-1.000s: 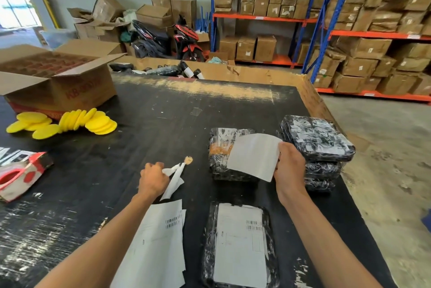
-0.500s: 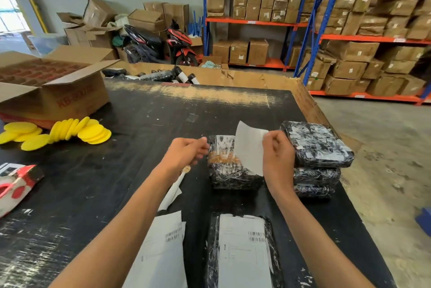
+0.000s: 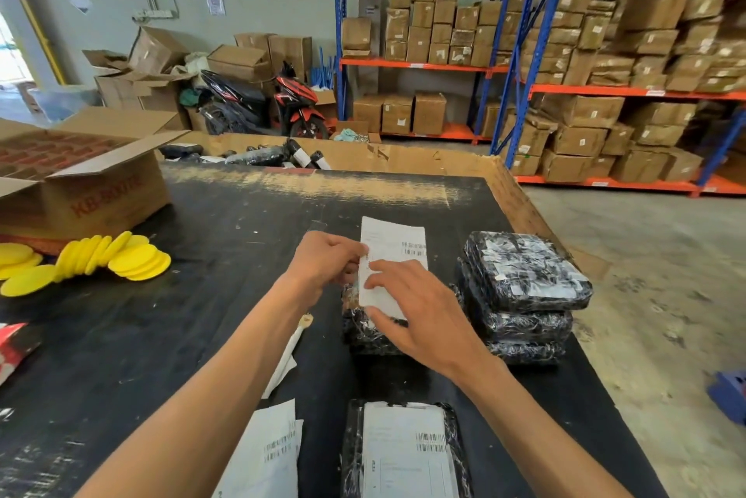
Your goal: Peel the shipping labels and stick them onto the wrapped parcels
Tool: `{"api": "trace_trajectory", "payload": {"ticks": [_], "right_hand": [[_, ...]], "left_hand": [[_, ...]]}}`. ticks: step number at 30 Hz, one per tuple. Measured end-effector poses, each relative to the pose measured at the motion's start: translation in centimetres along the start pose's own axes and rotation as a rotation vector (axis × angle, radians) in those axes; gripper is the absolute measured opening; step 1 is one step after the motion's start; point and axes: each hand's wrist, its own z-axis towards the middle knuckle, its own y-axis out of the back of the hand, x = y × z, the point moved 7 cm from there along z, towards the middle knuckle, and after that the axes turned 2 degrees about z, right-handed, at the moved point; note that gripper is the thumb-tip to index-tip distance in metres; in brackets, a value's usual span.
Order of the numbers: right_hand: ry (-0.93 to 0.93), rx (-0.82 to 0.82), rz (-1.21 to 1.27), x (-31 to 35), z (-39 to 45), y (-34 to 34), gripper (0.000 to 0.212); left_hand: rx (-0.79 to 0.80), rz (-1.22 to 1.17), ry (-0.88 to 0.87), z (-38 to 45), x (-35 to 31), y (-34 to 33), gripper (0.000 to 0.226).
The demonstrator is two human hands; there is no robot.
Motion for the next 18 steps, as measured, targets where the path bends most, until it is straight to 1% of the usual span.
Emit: {"api": "trace_trajectory", "payload": {"ticks": [2, 4, 5, 6, 7, 8, 9, 10, 11, 12, 13, 15, 16, 18], "right_hand": [[-0.024, 0.137, -0.007, -0.3, -0.5, -1.1, 0.035], [-0.057, 0.229, 0.005, -0.9, -1.1, -1.6, 0.049], [-0.069, 0.233, 0.015, -1.1, -1.3, -1.5, 0.053], [-0.105, 0.192, 0.047, -1.4, -1.4, -1.2, 0.052], [-0.190, 0.112, 0.124, -2.3, -1.5, -0.7, 0.048], [-0.329, 0.007, 0.235, -3.6, -1.6, -0.1, 0.044], [-0.509, -0.090, 0.365, -5.4, -1.8, 0.2, 0.041], [-0.692, -0.139, 0.491, -7.0, -2.1, 0.1, 0.039], [-0.848, -0.136, 0.604, -8.4, -2.3, -0.4, 0.037], [-0.954, -0.094, 0.691, -9.4, -2.5, -1.0, 0.035], [-1.011, -0.050, 0.759, -10.0, -2.6, -1.6, 0.030], [-1.046, -0.004, 0.847, -10.4, -2.7, -2.0, 0.016], [-1.047, -0.005, 0.871, -10.6, -2.6, -2.1, 0.011], [-1.062, -0.031, 0.909, -10.9, -2.7, -2.4, 0.008]], "left_hand": [[-0.045, 0.021, -0.038, 0.3, -0.1, 0.3, 0.009], [-0.093, 0.012, -0.068, 0.6, -0.2, 0.6, 0.011], [-0.102, 0.001, -0.075, 0.6, -0.2, 0.7, 0.012], [-0.091, -0.005, -0.079, 0.7, -0.1, 0.6, 0.013], [-0.062, -0.001, -0.078, 0.7, 0.1, 0.5, 0.013], [-0.024, 0.003, -0.075, 0.8, 0.4, 0.2, 0.014], [0.013, 0.001, -0.070, 0.8, 0.8, 0.0, 0.015], [0.043, -0.011, -0.065, 0.9, 1.1, -0.2, 0.016], [0.066, -0.026, -0.058, 0.9, 1.5, -0.5, 0.016], [0.082, -0.047, -0.051, 1.1, 1.7, -0.6, 0.016], [0.092, -0.068, -0.042, 1.2, 1.9, -0.8, 0.016], [0.104, -0.100, -0.030, 1.5, 2.1, -0.9, 0.016], [0.107, -0.109, -0.026, 1.8, 2.3, -0.9, 0.017], [0.108, -0.107, -0.020, 2.2, 2.5, -0.9, 0.016]]}}
